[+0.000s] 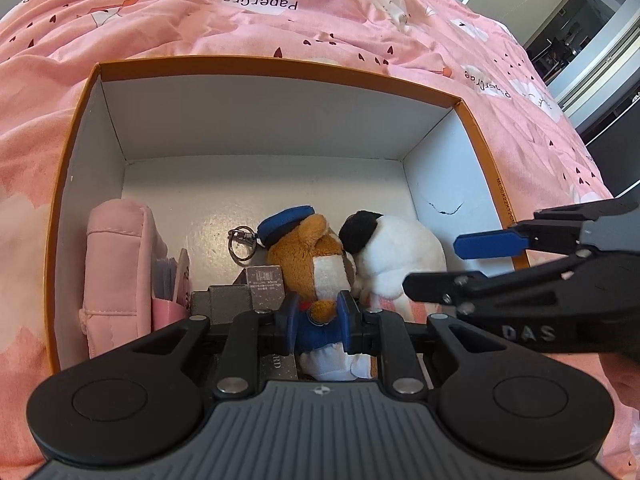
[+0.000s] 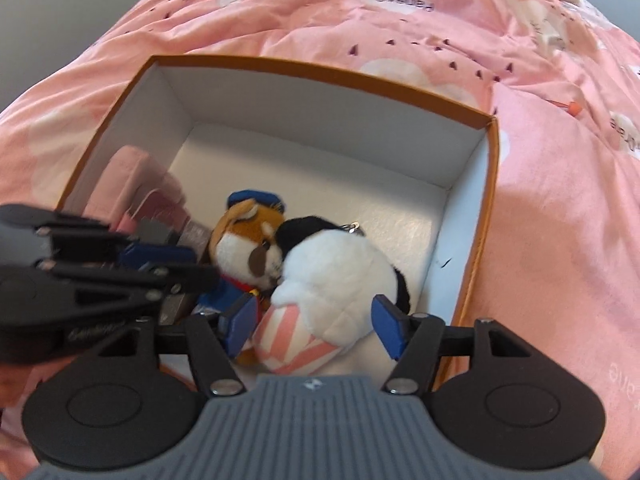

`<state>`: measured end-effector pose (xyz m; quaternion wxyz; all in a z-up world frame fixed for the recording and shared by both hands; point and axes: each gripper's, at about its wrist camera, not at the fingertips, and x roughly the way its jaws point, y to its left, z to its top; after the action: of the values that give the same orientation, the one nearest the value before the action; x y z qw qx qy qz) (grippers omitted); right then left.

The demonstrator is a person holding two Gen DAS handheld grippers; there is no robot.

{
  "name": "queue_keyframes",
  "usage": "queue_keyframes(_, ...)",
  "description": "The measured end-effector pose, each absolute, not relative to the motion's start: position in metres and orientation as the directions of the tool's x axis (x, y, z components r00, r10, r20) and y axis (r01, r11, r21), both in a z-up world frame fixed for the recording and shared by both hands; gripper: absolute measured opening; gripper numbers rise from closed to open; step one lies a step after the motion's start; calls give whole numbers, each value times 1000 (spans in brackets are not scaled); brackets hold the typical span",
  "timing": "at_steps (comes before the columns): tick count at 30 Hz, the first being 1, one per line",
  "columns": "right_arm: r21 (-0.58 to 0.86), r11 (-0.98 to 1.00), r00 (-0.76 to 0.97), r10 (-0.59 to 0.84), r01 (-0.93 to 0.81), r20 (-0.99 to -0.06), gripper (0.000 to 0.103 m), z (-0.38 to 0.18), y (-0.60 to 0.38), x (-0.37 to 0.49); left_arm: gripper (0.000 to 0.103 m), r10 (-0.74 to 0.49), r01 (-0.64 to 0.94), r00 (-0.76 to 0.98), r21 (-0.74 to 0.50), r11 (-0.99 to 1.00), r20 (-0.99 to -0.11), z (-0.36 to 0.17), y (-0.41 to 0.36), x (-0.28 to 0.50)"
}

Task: Organize objects
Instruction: 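Open the left tool releasing the dog plush while the right tool releases the white plush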

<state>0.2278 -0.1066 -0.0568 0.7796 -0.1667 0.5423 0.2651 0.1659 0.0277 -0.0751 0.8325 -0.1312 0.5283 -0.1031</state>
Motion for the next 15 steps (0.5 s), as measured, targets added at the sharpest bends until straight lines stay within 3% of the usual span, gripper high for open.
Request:
queue_keyframes(4,4,803,273,208,-596,-939,58,-64,-99,237,23,-307,24,426,-328,944,-851,-73,30,168)
queue_keyframes(6,-3,804,262,190,-595,-946,66,-69,-98,240,23,-305,23,428,-327,945,-851,-73,31,169)
queue_keyframes(10,-28,798,264,166,-602,-950,68,-80,-94,239,23,-303,16,428,-328,944,-851,-73,33,170)
queue_keyframes(12,-27,793,271,175,-608,-947,58,-82,-92,237,22,-308,13,424,-334,942,-852,-73,34,170)
queue_keyframes(15,55,789,235,247,-611,-940,51,-81,-97,238,21,-317,9,417,-345,939,-852,-75,35,171)
